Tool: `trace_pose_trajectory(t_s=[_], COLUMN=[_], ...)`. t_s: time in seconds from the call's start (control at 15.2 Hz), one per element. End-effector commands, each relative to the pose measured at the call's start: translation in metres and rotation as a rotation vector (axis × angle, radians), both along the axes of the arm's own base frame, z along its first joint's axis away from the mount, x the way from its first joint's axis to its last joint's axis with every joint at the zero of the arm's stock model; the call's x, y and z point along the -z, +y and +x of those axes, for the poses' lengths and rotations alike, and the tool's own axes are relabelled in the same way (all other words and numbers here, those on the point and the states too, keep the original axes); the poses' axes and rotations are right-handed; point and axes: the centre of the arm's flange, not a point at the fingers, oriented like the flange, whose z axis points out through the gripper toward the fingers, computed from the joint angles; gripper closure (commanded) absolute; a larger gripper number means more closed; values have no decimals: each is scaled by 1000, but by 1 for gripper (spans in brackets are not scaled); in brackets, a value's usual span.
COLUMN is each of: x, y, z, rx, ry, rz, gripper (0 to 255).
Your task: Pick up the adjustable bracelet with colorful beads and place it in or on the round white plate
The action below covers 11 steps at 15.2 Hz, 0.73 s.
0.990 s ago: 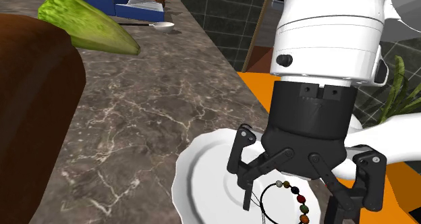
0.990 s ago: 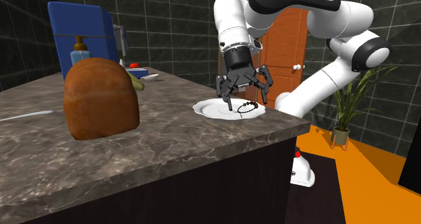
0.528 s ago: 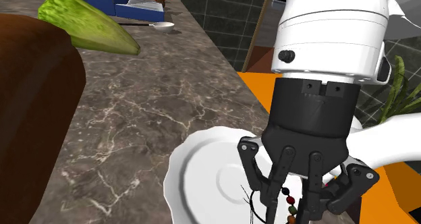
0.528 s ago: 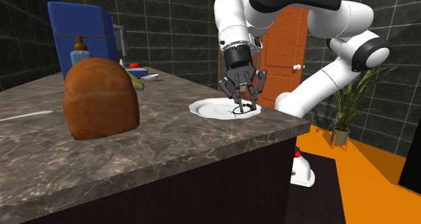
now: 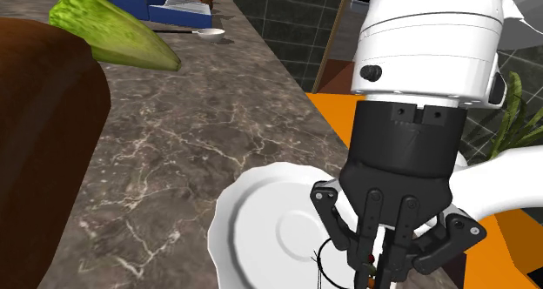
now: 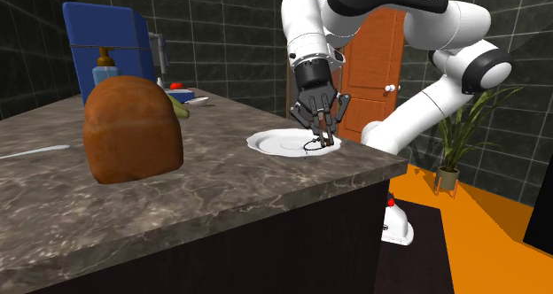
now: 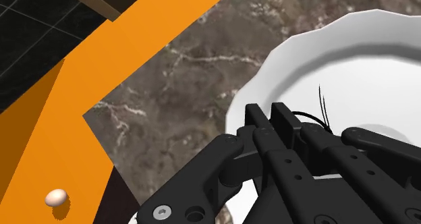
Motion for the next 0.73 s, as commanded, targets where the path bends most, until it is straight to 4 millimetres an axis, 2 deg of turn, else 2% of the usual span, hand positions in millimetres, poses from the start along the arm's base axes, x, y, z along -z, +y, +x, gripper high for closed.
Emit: trace_pose_trajectory(t_s=[0.0,0.66], x=[-6,-59], y=[0,0], z=[1,1], rx=[2,2], ry=[1,1], rz=[-3,-3], gripper=[255,255])
